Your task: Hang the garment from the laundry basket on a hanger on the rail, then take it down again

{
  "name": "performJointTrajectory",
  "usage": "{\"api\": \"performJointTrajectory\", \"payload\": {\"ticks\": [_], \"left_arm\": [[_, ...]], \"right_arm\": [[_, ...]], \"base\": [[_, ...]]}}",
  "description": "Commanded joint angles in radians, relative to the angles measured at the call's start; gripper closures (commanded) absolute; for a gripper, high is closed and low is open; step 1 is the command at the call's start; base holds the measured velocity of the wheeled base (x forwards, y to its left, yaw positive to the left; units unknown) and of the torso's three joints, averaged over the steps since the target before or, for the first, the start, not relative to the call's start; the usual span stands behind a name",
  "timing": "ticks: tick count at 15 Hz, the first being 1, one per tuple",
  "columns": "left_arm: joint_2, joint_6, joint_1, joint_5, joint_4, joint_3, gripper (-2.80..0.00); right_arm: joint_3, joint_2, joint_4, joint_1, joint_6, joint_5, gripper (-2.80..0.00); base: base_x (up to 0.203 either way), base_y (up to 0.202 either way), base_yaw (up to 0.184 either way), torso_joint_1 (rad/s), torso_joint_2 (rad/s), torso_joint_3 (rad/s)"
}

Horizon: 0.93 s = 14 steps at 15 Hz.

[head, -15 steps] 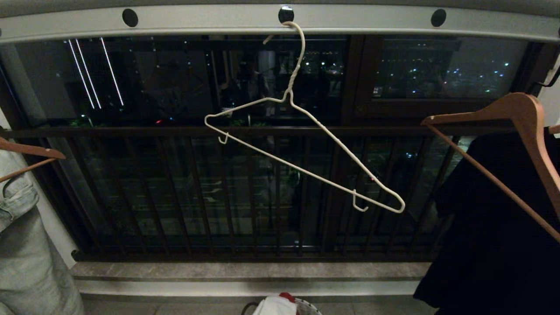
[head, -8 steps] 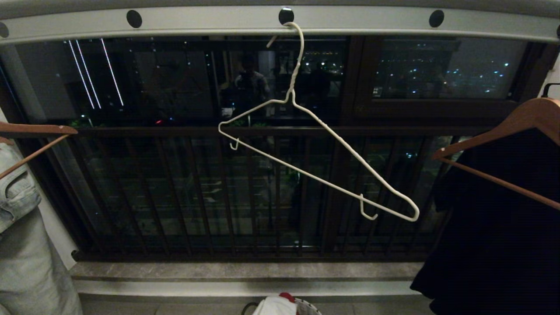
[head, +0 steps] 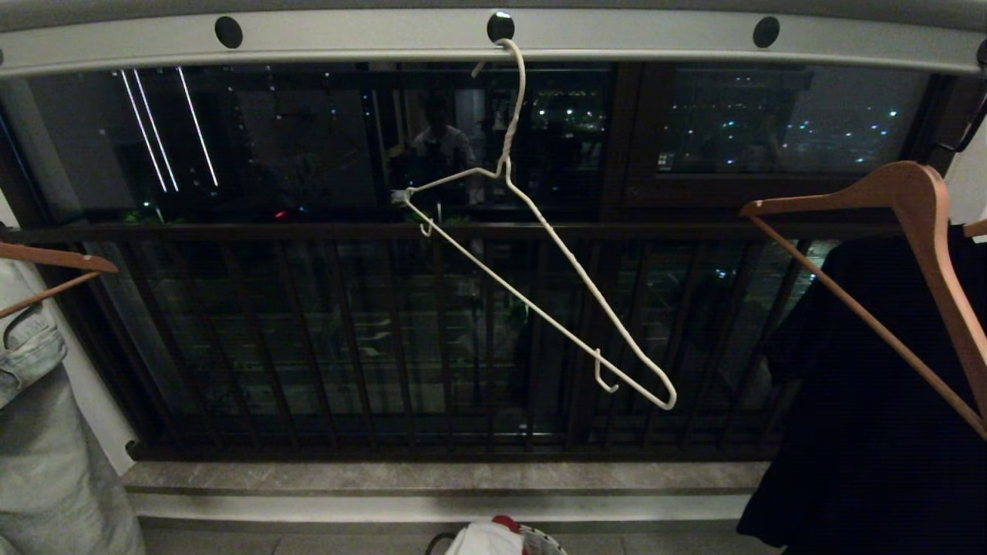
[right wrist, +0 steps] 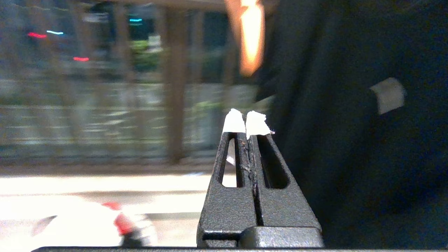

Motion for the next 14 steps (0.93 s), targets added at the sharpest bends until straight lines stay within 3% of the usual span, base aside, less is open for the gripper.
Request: {"api": "performJointTrajectory", "payload": {"ticks": [1, 3, 9, 14], "left_arm": [[-0.003, 0.068, -0.002, -0.001, -0.04, 0.062, 0.0], [-0.003, 0.096, -0.004, -0.002, -0.032, 0.07, 0.0], [-0.003, 0.026, -0.004, 0.002, -0.024, 0.07, 0.0], [-0.002, 0.027, -0.004, 0.009, -0.022, 0.068, 0.0]], "right_arm": [[0.107, -0.019, -0.047, 0.001, 0.017, 0.032, 0.0], [0.159, -0.019, -0.087, 0.0, 0.011, 0.094, 0.0], [0.163, -0.018, -0.074, 0.0, 0.002, 0.108, 0.0], [0.163, -0.018, -0.076, 0.0, 0.005, 0.108, 0.0]], "base": [[0.0, 0.0, 0.0, 0.0, 0.0, 0.0], [0.0, 0.0, 0.0, 0.0, 0.0, 0.0], [0.0, 0.0, 0.0, 0.0, 0.0, 0.0], [0.0, 0.0, 0.0, 0.0, 0.0, 0.0]]}}
